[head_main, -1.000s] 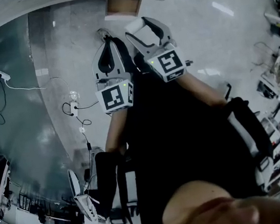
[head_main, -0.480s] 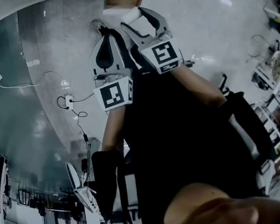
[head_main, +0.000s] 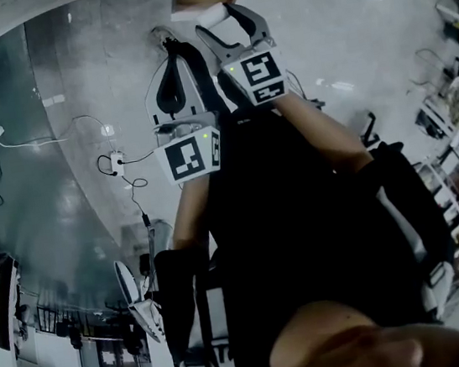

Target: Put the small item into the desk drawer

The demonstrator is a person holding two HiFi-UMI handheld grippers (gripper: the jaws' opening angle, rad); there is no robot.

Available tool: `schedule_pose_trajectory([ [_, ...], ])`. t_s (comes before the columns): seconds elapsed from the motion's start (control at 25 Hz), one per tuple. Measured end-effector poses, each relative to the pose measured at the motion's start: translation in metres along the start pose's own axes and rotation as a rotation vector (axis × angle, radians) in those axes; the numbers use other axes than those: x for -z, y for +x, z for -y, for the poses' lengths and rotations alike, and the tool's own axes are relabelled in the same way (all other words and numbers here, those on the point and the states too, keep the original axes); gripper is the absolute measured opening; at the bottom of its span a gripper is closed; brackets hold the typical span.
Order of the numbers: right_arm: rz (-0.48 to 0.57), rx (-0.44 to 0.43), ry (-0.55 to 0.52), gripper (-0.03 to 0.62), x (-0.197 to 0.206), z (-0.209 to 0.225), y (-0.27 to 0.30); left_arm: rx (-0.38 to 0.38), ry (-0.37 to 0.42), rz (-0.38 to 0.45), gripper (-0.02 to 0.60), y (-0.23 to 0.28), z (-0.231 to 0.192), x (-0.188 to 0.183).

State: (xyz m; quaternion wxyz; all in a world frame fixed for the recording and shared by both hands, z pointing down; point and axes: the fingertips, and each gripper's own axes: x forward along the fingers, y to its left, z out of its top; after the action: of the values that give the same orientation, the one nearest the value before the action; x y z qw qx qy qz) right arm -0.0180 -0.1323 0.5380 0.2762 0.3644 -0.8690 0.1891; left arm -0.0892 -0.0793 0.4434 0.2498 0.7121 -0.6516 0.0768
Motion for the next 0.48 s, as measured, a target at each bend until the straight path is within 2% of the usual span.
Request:
schedule_pose_trajectory([
  [0.08,-0.027,0.008,0.01,0.27,0.008,0.003,0.008,-0.01,-0.023,0.008,-0.002,0.003,-0.002,-0.003],
  [0.2,-0.062,0.014,0.018,0.27,0.019,0.007,0.021,-0.005,-0.011,0.0,-0.002,0.007,-0.005,0.0],
  [0.32,-0.089,0.019,0.024,0.27,0.032,0.009,0.036,-0.018,-0.059,0.012,-0.002,0.013,-0.007,-0.001],
  [0.48,-0.113,0.032,0.038,0.27,0.048,0.016,0.058,-0.015,-0.08,-0.009,-0.002,0.023,-0.008,0.012],
])
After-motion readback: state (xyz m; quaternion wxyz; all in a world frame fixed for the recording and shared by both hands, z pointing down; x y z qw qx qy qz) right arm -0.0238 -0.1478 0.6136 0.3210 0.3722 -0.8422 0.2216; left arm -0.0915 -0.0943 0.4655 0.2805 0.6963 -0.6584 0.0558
